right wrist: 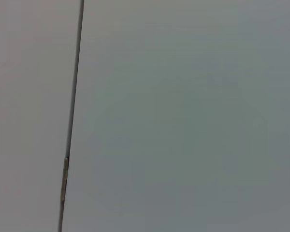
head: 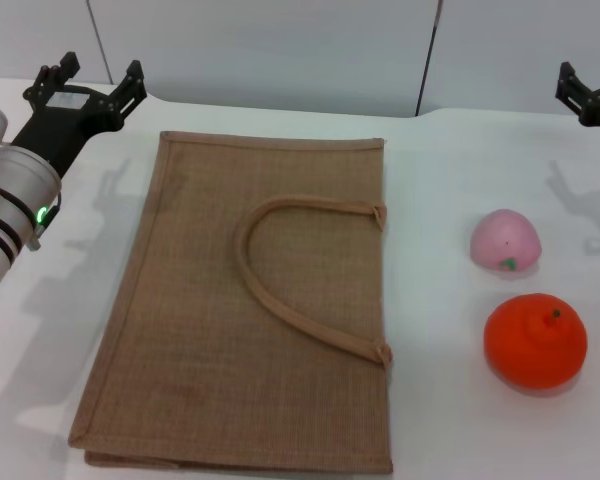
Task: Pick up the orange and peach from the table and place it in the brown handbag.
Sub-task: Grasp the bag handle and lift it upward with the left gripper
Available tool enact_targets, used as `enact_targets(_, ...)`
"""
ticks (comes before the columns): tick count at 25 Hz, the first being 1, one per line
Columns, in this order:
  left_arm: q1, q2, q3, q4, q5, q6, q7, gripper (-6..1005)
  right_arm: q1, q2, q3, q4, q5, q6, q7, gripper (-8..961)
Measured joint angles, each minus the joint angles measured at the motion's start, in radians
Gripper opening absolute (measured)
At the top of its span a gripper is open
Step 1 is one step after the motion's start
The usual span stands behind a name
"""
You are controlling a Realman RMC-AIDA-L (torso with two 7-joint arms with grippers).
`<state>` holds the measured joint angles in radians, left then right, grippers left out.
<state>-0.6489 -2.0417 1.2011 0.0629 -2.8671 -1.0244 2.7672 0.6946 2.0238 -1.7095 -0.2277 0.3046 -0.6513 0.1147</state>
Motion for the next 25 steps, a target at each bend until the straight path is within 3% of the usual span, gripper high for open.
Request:
enact_targets(18, -0.01, 0.0, -0.003, -0.001, -0.007, 0.025, -0.006, 875, 0.005, -0.001, 0.005, 0.002, 0.004, 0.018, -0.001, 861)
enact_targets(22, 0.0, 0.006, -0.001, 0.004, 0.007, -0.048, -0.12, 874, 0.005, -0.002, 0.005, 0.002, 0.002, 0.05, -0.001, 861)
enact_targets(25, 0.017, 0.028, 0.001, 0.018, 0.088, -0.112, -0.281, 873, 0.006, -0.003, 0.005, 0.002, -0.002, 0.058, -0.001, 862)
